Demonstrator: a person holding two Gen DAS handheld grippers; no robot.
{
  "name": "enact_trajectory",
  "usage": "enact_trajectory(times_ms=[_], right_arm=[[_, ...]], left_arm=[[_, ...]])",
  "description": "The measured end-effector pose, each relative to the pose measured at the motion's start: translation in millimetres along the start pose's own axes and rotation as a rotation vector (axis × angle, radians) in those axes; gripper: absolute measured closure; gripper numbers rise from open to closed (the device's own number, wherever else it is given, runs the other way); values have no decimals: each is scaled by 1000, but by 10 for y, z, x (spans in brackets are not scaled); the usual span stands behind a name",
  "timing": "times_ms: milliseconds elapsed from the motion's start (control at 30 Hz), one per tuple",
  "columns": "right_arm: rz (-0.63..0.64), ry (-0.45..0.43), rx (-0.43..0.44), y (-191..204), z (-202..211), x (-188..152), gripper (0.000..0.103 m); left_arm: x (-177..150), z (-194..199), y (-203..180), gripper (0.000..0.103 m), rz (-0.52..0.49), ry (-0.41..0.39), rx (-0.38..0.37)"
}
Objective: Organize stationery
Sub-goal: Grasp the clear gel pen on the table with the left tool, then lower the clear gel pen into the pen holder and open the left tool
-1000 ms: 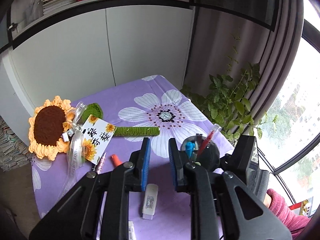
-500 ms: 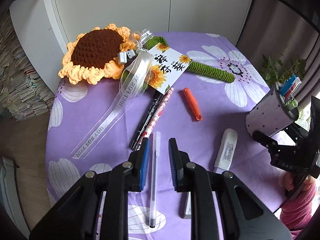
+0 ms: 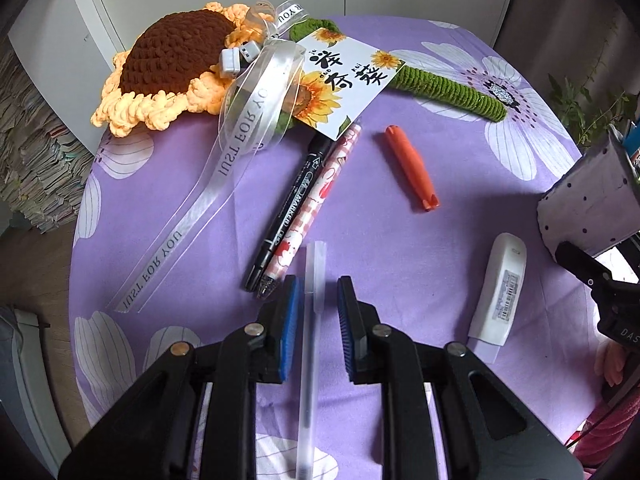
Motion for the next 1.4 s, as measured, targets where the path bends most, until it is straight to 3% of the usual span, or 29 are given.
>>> enact_trajectory(times_ms=[200,267,400,967,1400], right_arm=[[0,0,-1,1,2,-2,31],[0,0,-1,1,2,-2,31],[0,0,-1,2,1,-1,31],[-1,0,0,5,2,-3,31],[-4,-2,2,8,8,-4,31]], left_arm=[[98,-45,-44,86,-13,-14,5],[94,-41,-49,93,-18,-18,1],[87,20,-112,94,-36,-36,-16],[214,1106,-392,94,-93,-294,-102],[437,1711,-645,95,-147,-450,-138]])
Point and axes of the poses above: each gripper's, at about its wrist camera, not at the fingertips, and z roughly against the way its jaws point, y to its left, x to its top, the point moved 8 cm from there along -z, roughly the way its jaws point, and after that the axes turned 3 degrees about x, right-handed, at the moved point
